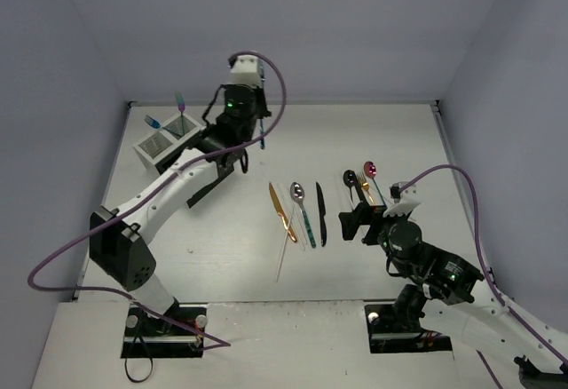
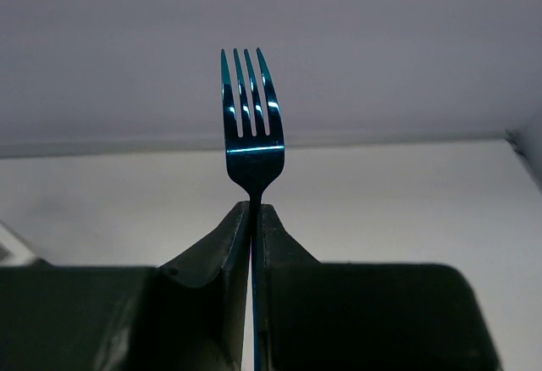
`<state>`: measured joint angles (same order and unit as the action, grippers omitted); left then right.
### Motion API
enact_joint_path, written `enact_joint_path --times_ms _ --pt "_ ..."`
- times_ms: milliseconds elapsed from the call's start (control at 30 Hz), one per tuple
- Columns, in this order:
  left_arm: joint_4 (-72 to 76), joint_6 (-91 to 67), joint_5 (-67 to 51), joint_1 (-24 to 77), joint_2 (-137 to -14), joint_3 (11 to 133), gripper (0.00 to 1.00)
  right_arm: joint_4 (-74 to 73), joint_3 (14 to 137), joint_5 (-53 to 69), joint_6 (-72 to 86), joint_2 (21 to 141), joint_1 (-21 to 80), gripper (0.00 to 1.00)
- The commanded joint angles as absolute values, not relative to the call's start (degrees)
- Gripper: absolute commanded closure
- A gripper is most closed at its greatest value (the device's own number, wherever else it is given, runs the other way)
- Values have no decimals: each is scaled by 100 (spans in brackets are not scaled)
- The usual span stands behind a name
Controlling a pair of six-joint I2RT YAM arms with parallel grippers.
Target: Sort the eating utensils into containers
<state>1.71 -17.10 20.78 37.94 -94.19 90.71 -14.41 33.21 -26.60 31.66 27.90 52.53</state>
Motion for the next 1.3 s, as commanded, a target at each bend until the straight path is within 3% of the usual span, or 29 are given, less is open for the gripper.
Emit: enact_joint_path --times_ms 0,400,600,1033,1133,1267 --pt "1670 -764 1674 2606 -9069 8637 100 -1204 3466 -2783 3155 2895 5224 3" --pt "3469 -1 631 557 -9438 8305 100 -1205 3680 -2630 2871 3027 5229 3" --pt "4091 125 521 190 -10047 8442 100 -1213 3926 -2556 2604 3287 5229 3" --pt "5540 -785 406 35 -10703 7550 100 -1204 3997 -2534 2620 3718 5229 3" --pt "5746 -1005 469 35 -10593 7195 96 -1212 3966 -2659 2628 3726 5229 3" --pt "5774 -1025 665 53 -10328 6687 80 -1209 3955 -2914 2838 3919 5229 3"
